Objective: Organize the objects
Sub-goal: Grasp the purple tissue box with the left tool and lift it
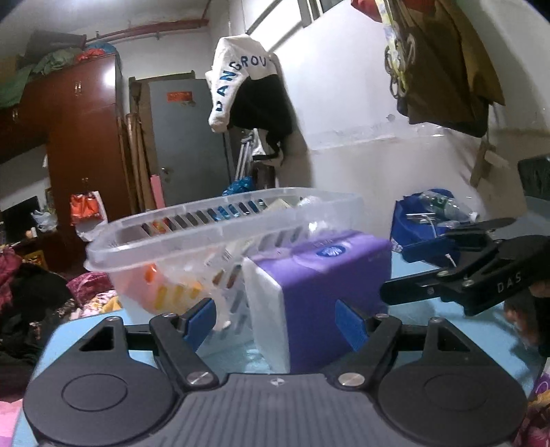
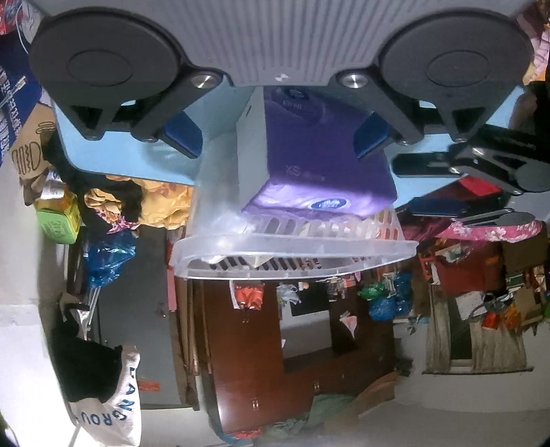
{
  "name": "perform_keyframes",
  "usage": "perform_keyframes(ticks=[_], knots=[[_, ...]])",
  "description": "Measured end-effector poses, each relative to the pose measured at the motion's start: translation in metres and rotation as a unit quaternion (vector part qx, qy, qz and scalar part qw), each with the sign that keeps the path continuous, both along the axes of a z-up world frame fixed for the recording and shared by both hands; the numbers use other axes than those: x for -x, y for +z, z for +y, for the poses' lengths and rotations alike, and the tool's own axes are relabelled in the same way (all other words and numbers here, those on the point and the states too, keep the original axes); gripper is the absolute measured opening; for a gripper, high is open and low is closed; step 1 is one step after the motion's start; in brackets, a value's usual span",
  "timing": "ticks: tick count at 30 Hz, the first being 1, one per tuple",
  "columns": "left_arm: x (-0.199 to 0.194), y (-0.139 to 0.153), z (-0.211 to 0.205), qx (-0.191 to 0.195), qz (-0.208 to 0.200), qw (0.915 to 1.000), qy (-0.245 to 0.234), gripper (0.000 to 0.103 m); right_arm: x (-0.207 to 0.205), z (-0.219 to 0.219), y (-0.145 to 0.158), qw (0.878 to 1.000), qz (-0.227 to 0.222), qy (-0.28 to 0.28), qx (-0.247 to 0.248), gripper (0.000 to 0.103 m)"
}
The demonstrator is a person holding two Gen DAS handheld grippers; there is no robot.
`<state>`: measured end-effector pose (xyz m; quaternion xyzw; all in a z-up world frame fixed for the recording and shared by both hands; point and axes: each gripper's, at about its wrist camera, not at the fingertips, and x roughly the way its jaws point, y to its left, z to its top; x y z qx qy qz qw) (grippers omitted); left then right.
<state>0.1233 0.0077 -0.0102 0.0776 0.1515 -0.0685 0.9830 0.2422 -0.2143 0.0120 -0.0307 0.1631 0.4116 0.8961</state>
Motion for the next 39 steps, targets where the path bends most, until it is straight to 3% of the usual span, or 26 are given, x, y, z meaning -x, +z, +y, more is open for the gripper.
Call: perform_keyframes(ticks=[3,13,17,20,24,28,34,39], knots=[[0.002,-0.004,0.001,0.003,0.001,1.0,0.001,0.079,0.0,-0.001,-0.005,1.0,0.001,0.006,0.008,0.083],[-0.019,-0.01,0.004,0.04,0.033,0.9987,-0.005,0.066,0.001,-0.001,-0.007,1.0,-0.019,0.007,0.008,0.073],[-0.019,-0.008,-0.001,0.03,0.024,0.9993,-0.004,0.066,-0.003,0.001,-0.006,0.999,-0.016,0.025,0.02,0.069],[-0.023,-0.008,-0.008,0.029,0.025,0.9991,-0.017,0.06,-0.005,0.008,-0.008,0.998,-0.011,0.044,0.033,0.058],[-0.02,-0.009,-0.011,0.024,0.018,0.9995,-0.014,0.055,0.003,0.014,-0.009,0.998,-0.017,0.028,0.046,0.054],[-0.01,-0.006,-0.004,0.04,-0.004,0.9991,-0.015,0.052,0.019,0.016,-0.007,0.998,-0.031,0.009,0.061,0.046],[0.026,0.003,-0.008,0.017,-0.059,0.9979,-0.021,0.051,0.055,0.013,0.004,0.996,-0.07,-0.004,0.053,0.042],[0.059,0.023,-0.007,0.027,-0.095,0.9948,-0.023,0.051,0.085,0.011,0.022,0.994,-0.105,-0.003,0.043,0.04]])
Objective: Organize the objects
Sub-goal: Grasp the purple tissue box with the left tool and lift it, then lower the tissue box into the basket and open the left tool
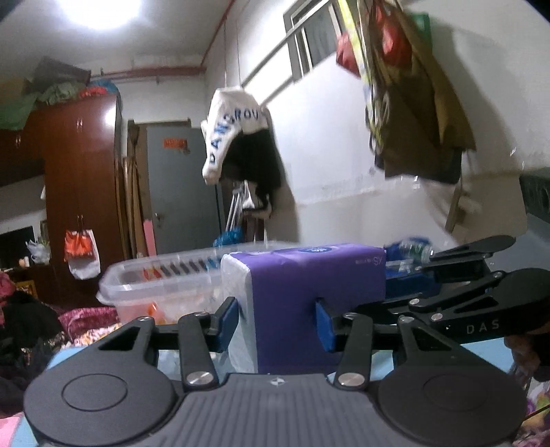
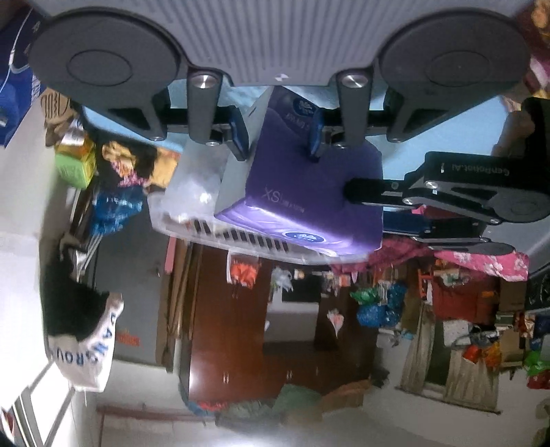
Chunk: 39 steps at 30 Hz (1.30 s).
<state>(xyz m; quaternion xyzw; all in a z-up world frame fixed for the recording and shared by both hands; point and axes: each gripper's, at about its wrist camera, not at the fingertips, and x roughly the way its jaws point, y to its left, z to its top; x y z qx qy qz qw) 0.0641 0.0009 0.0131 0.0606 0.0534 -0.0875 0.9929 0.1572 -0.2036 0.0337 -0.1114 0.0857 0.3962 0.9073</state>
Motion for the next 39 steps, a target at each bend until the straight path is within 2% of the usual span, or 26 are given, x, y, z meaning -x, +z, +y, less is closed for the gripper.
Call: perform_keyframes(ticks=[3,10,12,15,19,21,24,28,31,33,37,38,39], knots=[[0.013,0.03,-0.003,-0.016,-0.026,0.9995,0.008,0.051,0.01,0.0,0.025,1.0,-0.005,0.004,-0.014,0.04],[0.012,0.123,0.001,-0.031,-0.092,0.9948,0.03,0.051,0.008,0.017,0.113,0.997,-0.073,0.006,-0.034,0.04],[0.004,0.138,0.003,-0.035,-0.096,0.994,0.038,0.05,0.0,0.026,0.133,0.996,-0.08,0.006,-0.037,0.04],[-0.012,0.15,0.007,-0.038,-0.094,0.9938,0.046,0.05,-0.013,0.037,0.147,0.996,-0.084,0.002,-0.031,0.04],[-0.04,0.15,0.013,-0.034,-0.069,0.9956,0.054,0.05,-0.03,0.052,0.145,0.997,-0.071,-0.005,-0.016,0.04],[-0.061,0.145,0.023,-0.024,-0.042,0.9972,0.057,0.05,-0.045,0.059,0.141,0.999,-0.052,-0.007,-0.011,0.039],[-0.106,0.132,0.05,0.027,0.036,0.9976,0.053,0.05,-0.074,0.073,0.125,1.0,-0.011,-0.014,0.003,0.039],[-0.149,0.106,0.075,0.065,0.114,0.9901,0.05,0.05,-0.109,0.099,0.098,0.998,0.052,-0.022,0.034,0.039],[-0.158,0.092,0.076,0.052,0.136,0.9873,0.062,0.051,-0.12,0.114,0.084,0.994,0.079,-0.03,0.065,0.039],[-0.163,0.087,0.078,0.052,0.155,0.9841,0.069,0.055,-0.121,0.121,0.08,0.993,0.081,-0.032,0.08,0.039],[-0.163,0.079,0.086,0.054,0.166,0.9823,0.069,0.058,-0.112,0.123,0.077,0.993,0.08,-0.041,0.08,0.04],[-0.16,0.08,0.086,0.05,0.157,0.9832,0.078,0.059,-0.11,0.122,0.077,0.993,0.074,-0.043,0.083,0.044],[-0.157,0.083,0.087,0.043,0.146,0.9843,0.089,0.064,-0.109,0.12,0.077,0.993,0.069,-0.05,0.087,0.054]])
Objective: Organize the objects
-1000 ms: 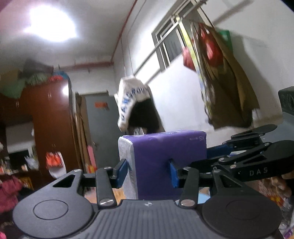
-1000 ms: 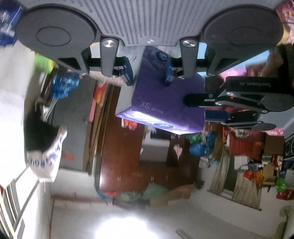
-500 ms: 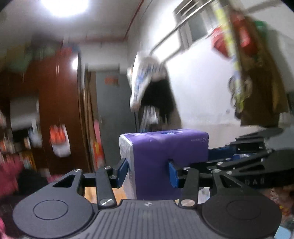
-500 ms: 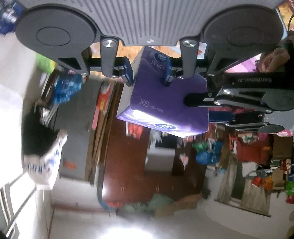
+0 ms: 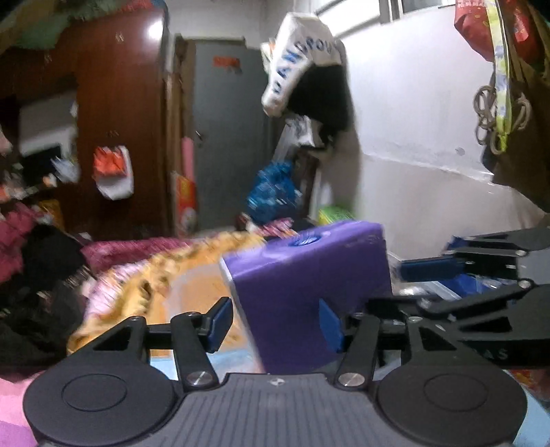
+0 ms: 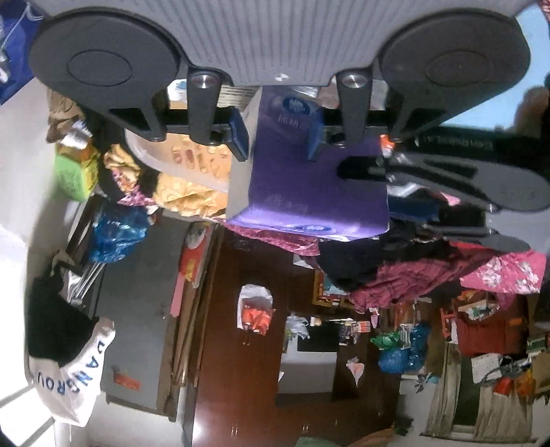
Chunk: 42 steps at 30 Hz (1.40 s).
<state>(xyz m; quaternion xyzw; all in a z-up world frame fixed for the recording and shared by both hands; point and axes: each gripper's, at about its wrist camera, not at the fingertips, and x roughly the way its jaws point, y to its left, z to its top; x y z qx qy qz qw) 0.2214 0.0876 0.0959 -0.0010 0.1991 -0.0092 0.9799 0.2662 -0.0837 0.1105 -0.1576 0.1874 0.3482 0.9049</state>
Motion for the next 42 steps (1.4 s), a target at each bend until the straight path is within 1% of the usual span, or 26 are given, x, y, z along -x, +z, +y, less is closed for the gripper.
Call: perform_keyframes(ticks=[1,2,3,5,7,8,9,11,12,14,17,18,20,21,22,24,28,31,33,36,40,42], knots=[[0.004,0.002,-0.001,-0.01,-0.011,0.9999,0.008,0.068,-0.002,-0.002,0.0,1.0,-0.01,-0.011,0.003,0.06],[0.009,0.004,-0.002,-0.017,-0.021,0.9995,0.014,0.076,0.001,-0.007,0.0,0.999,-0.028,-0.023,0.001,0.072],[0.014,0.007,-0.003,-0.022,-0.032,0.9991,0.016,0.08,0.004,-0.013,0.0,0.999,-0.041,-0.033,-0.004,0.083],[0.028,0.013,-0.005,-0.026,-0.052,0.9981,0.018,0.08,0.011,-0.028,0.001,0.998,-0.053,-0.035,-0.028,0.091],[0.043,0.017,-0.007,-0.018,-0.069,0.9974,0.008,0.081,0.019,-0.045,0.001,0.996,-0.054,-0.034,-0.055,0.095],[0.053,0.017,-0.007,-0.011,-0.076,0.9971,-0.001,0.086,0.026,-0.055,-0.001,0.996,-0.056,-0.029,-0.068,0.102],[0.063,0.016,-0.008,-0.004,-0.082,0.9966,-0.005,0.089,0.032,-0.064,-0.003,0.995,-0.061,-0.026,-0.078,0.103],[0.08,0.01,-0.011,0.006,-0.095,0.9954,-0.012,0.093,0.045,-0.082,-0.008,0.993,-0.07,-0.024,-0.092,0.103],[0.089,0.007,-0.012,0.008,-0.1,0.9949,-0.013,0.097,0.051,-0.091,-0.012,0.993,-0.069,-0.021,-0.098,0.103],[0.101,-0.002,-0.014,0.017,-0.097,0.9951,-0.012,0.103,0.058,-0.106,-0.017,0.991,-0.058,-0.02,-0.118,0.103],[0.116,-0.015,-0.01,0.04,-0.081,0.9957,-0.02,0.103,0.062,-0.116,-0.021,0.992,-0.017,-0.03,-0.122,0.103],[0.119,-0.016,-0.01,0.04,-0.077,0.996,-0.022,0.103,0.059,-0.116,-0.019,0.992,-0.013,-0.031,-0.121,0.103],[0.129,-0.018,-0.011,0.028,-0.071,0.9968,-0.025,0.103,0.069,-0.122,-0.021,0.993,-0.025,-0.038,-0.112,0.103],[0.134,-0.017,-0.011,0.018,-0.069,0.9971,-0.024,0.103,0.071,-0.122,-0.021,0.992,-0.033,-0.054,-0.107,0.103],[0.137,-0.014,-0.011,0.009,-0.07,0.9973,-0.022,0.103,0.077,-0.125,-0.02,0.991,-0.041,-0.073,-0.102,0.103],[0.144,-0.01,-0.009,0.002,-0.077,0.9969,-0.012,0.103,0.083,-0.13,-0.016,0.991,-0.047,-0.081,-0.098,0.103],[0.151,-0.002,-0.007,0.002,-0.069,0.9976,-0.012,0.103,0.085,-0.147,-0.012,0.991,-0.003,-0.061,-0.118,0.103],[0.153,-0.001,-0.005,0.004,-0.065,0.9977,-0.015,0.103,0.087,-0.143,-0.015,0.992,-0.012,-0.067,-0.102,0.103],[0.154,0.0,-0.004,0.003,-0.067,0.9976,-0.015,0.103,0.084,-0.14,-0.018,0.993,-0.01,-0.071,-0.093,0.103],[0.154,-0.002,-0.006,-0.002,-0.064,0.9978,-0.016,0.103,0.08,-0.138,-0.022,0.993,0.003,-0.071,-0.098,0.103],[0.154,-0.002,-0.006,-0.009,-0.062,0.9979,-0.015,0.103,0.079,-0.137,-0.024,0.993,0.006,-0.073,-0.097,0.103],[0.153,-0.003,-0.005,-0.007,-0.06,0.9981,-0.014,0.103,0.079,-0.136,-0.024,0.993,0.006,-0.071,-0.094,0.103]])
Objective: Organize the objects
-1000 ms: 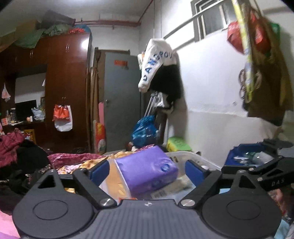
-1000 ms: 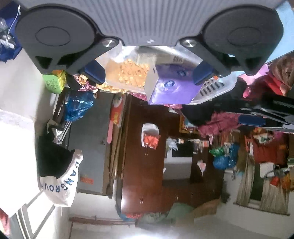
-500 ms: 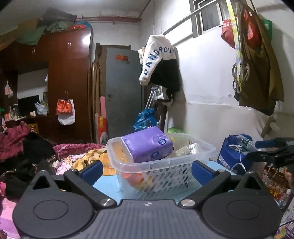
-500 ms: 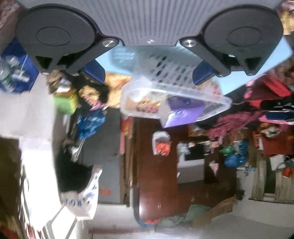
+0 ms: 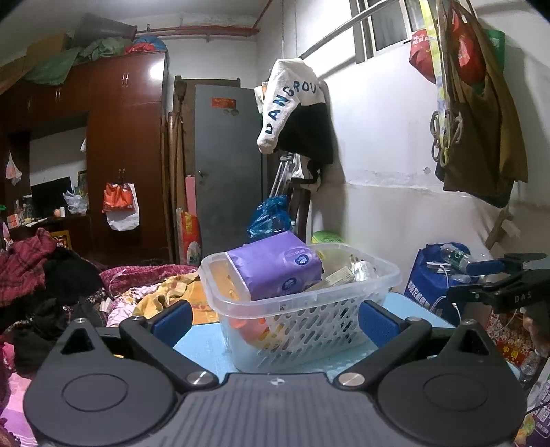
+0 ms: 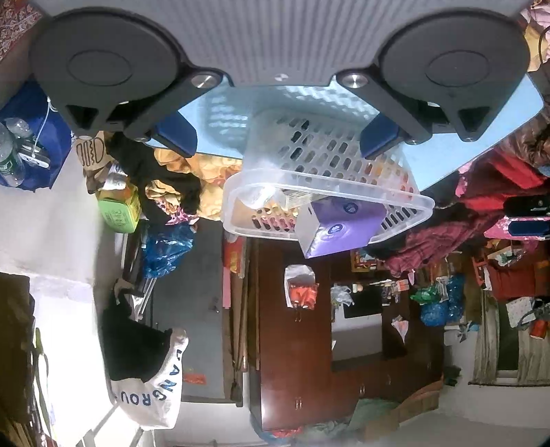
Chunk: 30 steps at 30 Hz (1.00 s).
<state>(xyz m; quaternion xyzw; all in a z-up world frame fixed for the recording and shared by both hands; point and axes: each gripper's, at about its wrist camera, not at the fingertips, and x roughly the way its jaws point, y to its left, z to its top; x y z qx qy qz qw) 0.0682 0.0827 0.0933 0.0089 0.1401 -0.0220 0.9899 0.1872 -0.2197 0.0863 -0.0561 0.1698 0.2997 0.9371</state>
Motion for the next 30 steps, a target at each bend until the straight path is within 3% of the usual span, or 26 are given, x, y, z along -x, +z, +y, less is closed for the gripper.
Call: perform_keyframes(ticks=[14,30], knots=[[-0.001,-0.002,-0.007,-0.009,0.0,1.0,-0.003,0.103,0.004,0.002,0.003,1.0,-0.006,-0.001,0.0,0.103],[-0.006,-0.007,-0.017,-0.017,0.012,0.9997,-0.015,0.103,0.0,-0.005,0.001,1.0,0.016,0.011,-0.016,0.103]])
